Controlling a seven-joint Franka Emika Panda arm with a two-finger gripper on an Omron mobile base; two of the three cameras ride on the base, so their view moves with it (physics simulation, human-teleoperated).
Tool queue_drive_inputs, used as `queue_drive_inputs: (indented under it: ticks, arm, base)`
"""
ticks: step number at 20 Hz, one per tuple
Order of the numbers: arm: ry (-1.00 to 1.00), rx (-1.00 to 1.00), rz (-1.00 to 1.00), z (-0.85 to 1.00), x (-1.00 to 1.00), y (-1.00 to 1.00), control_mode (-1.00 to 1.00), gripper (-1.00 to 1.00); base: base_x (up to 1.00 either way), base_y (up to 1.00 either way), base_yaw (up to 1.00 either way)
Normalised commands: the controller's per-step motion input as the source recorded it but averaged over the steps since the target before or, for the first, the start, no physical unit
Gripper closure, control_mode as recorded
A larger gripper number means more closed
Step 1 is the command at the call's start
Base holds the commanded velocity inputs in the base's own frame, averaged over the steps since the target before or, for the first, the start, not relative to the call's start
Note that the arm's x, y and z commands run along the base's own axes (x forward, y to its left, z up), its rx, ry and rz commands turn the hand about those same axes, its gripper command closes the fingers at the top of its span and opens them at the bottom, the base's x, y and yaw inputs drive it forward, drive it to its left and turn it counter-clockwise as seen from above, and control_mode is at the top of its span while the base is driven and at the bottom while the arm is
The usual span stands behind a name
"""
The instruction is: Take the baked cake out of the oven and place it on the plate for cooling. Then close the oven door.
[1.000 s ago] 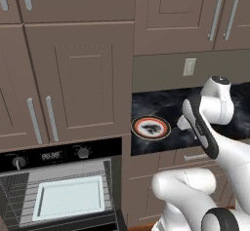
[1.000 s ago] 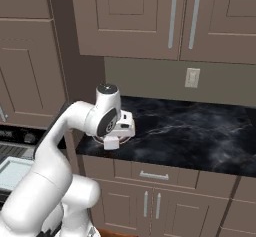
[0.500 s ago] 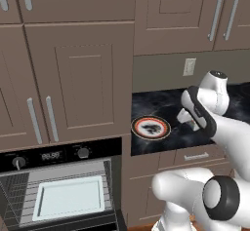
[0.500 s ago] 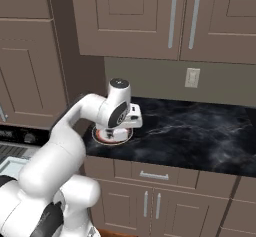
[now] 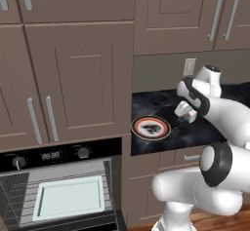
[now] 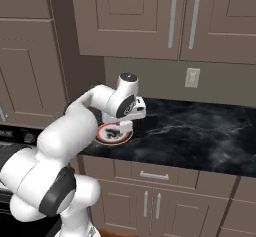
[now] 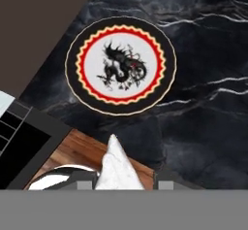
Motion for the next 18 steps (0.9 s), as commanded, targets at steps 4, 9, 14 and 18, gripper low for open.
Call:
queue_drive_inputs:
  ticks: [4, 9, 14, 18]
  arm:
    - [0.00, 0.00, 0.13, -0.09, 0.49, 0.08, -1.00, 1.00]
    - [0.00, 0.00, 0.13, -0.17, 0.45, 0.18, -1.00, 1.00]
    - [0.00, 0.00, 0.09, -0.24, 0.40, 0.28, -1.00, 1.00]
    - [0.04, 0.00, 0.06, -0.38, 0.25, 0.29, -1.00, 1.00]
  base:
    - [0.00, 0.00, 0.00]
    - [0.00, 0.00, 0.00]
    - [0.00, 0.00, 0.00]
    - [0.00, 0.00, 0.00]
